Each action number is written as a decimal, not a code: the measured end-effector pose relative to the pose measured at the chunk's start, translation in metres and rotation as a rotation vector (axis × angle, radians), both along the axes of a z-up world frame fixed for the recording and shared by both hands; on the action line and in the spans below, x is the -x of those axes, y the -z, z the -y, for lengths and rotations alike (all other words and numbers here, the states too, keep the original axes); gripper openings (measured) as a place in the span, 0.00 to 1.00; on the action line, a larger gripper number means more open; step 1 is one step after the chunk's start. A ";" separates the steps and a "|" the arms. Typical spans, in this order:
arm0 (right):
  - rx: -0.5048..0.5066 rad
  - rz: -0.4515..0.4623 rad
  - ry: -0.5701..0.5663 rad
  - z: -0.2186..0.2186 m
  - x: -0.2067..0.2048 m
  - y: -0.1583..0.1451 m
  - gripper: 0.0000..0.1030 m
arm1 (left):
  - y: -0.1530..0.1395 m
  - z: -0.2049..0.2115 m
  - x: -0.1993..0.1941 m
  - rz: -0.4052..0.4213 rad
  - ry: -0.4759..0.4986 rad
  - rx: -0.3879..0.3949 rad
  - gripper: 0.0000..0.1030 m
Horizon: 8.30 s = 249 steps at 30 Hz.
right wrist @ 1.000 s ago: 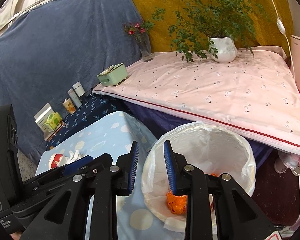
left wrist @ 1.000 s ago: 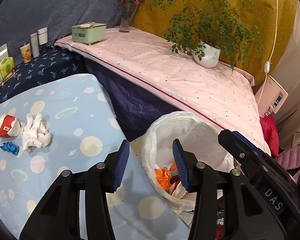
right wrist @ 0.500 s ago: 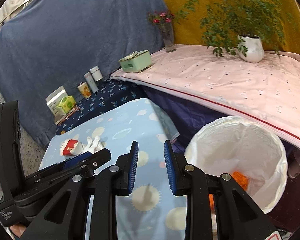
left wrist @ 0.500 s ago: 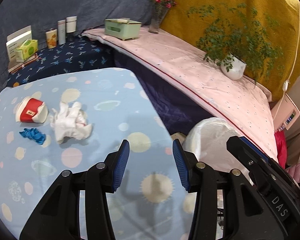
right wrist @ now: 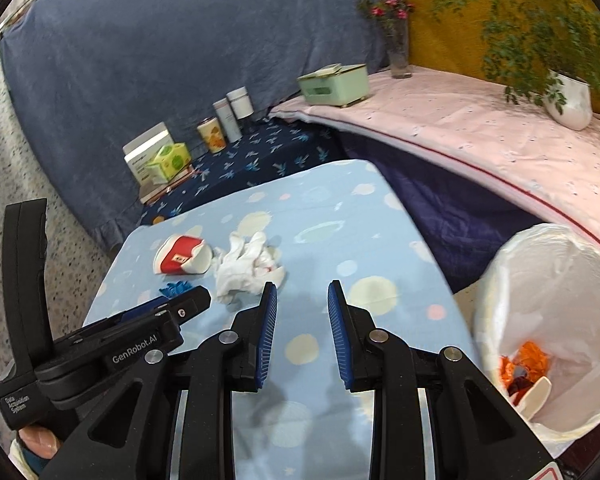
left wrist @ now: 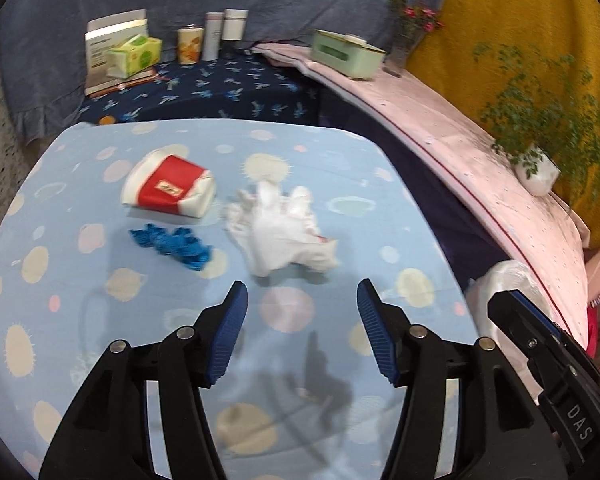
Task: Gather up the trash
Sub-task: 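Move both open tools back over the glove and blue cord, then grasp the blue cord with the left tool while the right tool grasps the white glove, then carry the blue cord and white glove over the bin, then open both tools to drop the cord and glove into the bin, then move both open tools back over the last cup and tissue, then grasp the red paper cup with the left tool while the right tool grasps the white tissue, then lift the cup and tissue and carry both over the bin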
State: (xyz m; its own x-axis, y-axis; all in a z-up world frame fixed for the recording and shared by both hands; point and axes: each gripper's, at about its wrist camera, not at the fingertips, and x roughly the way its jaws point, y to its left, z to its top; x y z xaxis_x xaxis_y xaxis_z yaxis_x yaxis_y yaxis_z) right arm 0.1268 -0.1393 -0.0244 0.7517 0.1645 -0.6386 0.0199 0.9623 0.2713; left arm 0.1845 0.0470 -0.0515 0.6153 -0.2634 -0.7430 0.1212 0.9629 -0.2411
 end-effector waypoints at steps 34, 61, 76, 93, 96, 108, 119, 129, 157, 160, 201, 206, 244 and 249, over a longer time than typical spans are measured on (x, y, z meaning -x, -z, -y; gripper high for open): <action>0.002 -0.166 -0.131 -0.084 -0.114 0.087 0.16 | 0.071 -0.074 -0.088 -0.098 -0.088 0.035 0.28; -0.075 0.091 -0.051 -0.024 -0.044 -0.031 0.10 | -0.020 -0.018 -0.021 0.055 0.016 0.022 0.15; -0.084 0.196 0.102 0.071 0.027 -0.072 0.10 | -0.076 0.093 0.040 0.165 0.213 0.023 0.15; -0.109 0.207 0.316 0.183 0.098 -0.060 0.10 | -0.076 0.209 0.084 0.157 0.422 -0.005 0.15; -0.117 0.199 0.347 0.198 0.106 -0.052 0.10 | -0.073 0.223 0.090 0.152 0.448 -0.017 0.15; -0.140 0.169 0.410 0.231 0.122 -0.027 0.11 | -0.055 0.263 0.094 0.115 0.516 -0.044 0.16; -0.133 0.152 0.460 0.242 0.125 -0.016 0.31 | -0.043 0.273 0.092 0.116 0.484 -0.070 0.50; -0.111 0.150 0.423 0.225 0.117 -0.023 0.36 | -0.044 0.254 0.085 0.111 0.442 -0.061 0.50; 0.003 0.098 0.244 0.123 0.065 -0.028 0.39 | -0.036 0.143 0.053 0.091 0.258 -0.016 0.50; 0.021 0.088 0.220 0.105 0.056 -0.026 0.43 | -0.032 0.123 0.047 0.088 0.228 -0.016 0.50; 0.174 -0.150 -0.061 -0.096 -0.129 0.073 0.63 | 0.043 -0.117 -0.097 0.002 -0.205 -0.036 0.90; 0.177 -0.170 -0.061 -0.097 -0.151 0.087 0.63 | 0.056 -0.101 -0.121 -0.007 -0.160 -0.052 0.90; 0.146 -0.090 -0.068 -0.070 -0.116 0.047 0.21 | 0.010 -0.039 -0.080 0.067 -0.062 -0.099 0.85; 0.147 -0.047 -0.048 -0.054 -0.092 0.022 0.21 | -0.013 -0.019 -0.055 0.100 -0.046 -0.086 0.85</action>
State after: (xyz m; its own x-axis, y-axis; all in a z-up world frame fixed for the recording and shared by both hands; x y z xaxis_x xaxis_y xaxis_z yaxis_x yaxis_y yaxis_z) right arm 0.2185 -0.0851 -0.0468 0.7140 0.1012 -0.6928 -0.0175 0.9918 0.1269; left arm 0.2400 0.0664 -0.0386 0.6973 -0.1714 -0.6960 0.0962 0.9846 -0.1462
